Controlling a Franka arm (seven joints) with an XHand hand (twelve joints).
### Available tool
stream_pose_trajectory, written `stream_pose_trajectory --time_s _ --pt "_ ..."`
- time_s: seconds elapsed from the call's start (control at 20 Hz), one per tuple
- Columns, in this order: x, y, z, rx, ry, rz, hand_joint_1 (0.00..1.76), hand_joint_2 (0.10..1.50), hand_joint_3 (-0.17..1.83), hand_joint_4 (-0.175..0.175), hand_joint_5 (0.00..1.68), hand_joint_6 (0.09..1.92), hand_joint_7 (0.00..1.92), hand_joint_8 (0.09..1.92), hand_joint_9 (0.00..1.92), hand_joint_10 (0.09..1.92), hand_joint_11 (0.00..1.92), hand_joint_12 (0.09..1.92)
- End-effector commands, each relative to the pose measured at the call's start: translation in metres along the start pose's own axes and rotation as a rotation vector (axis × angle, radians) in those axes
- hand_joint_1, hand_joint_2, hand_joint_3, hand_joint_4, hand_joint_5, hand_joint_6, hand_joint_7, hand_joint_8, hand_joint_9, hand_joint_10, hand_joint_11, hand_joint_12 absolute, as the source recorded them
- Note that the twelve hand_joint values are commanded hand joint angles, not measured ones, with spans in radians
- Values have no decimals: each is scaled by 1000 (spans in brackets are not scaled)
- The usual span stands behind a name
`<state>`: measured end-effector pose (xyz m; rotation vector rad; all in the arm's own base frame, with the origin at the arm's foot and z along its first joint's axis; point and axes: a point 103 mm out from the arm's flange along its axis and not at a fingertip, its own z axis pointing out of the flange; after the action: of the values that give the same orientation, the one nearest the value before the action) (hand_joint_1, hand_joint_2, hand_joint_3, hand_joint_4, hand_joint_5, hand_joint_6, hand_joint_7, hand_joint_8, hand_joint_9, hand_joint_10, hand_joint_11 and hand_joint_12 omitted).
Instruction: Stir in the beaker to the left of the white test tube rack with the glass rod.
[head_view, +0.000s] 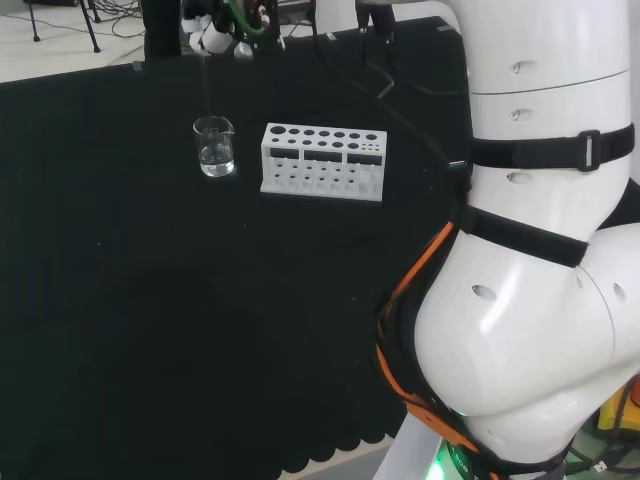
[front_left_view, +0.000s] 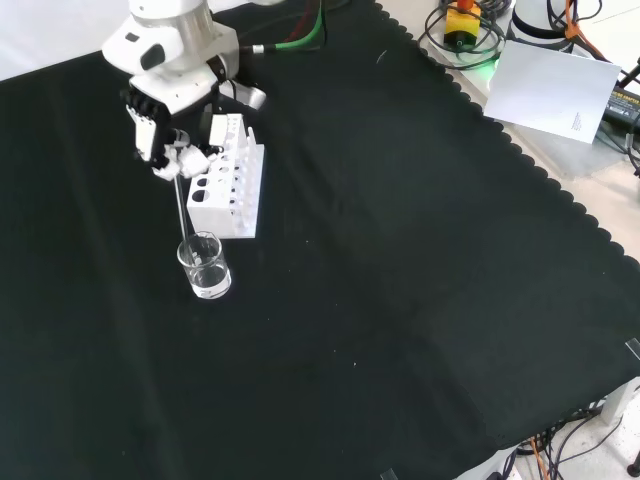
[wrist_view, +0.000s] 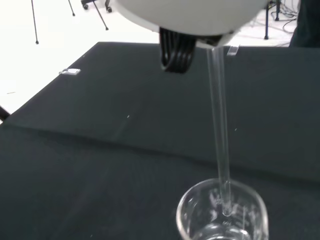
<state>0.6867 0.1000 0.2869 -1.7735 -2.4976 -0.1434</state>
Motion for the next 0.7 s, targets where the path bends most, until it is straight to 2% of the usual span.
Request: stream_pose_trajectory --time_s 0.05,0.2,0.25,0.35,0.7 --pt "-8 -36 18 63 -2 31 1304 615 917 -175 1052 918 1171 1255 1734 765 1740 648" --pt "-1 -37 21 81 -2 18 1304 614 918 -175 1053 918 1171 1255 1735 765 1740 649" --pt "1 -36 22 93 -7 31 1304 614 918 -175 1053 917 1171 1255 1735 765 1740 649" --pt "5 -33 23 99 -7 25 1304 614 918 -175 1053 917 1171 1255 1735 765 1740 650" --pt "23 -18 20 66 3 -19 1304 613 920 -175 1054 916 1172 1255 1736 765 1741 651"
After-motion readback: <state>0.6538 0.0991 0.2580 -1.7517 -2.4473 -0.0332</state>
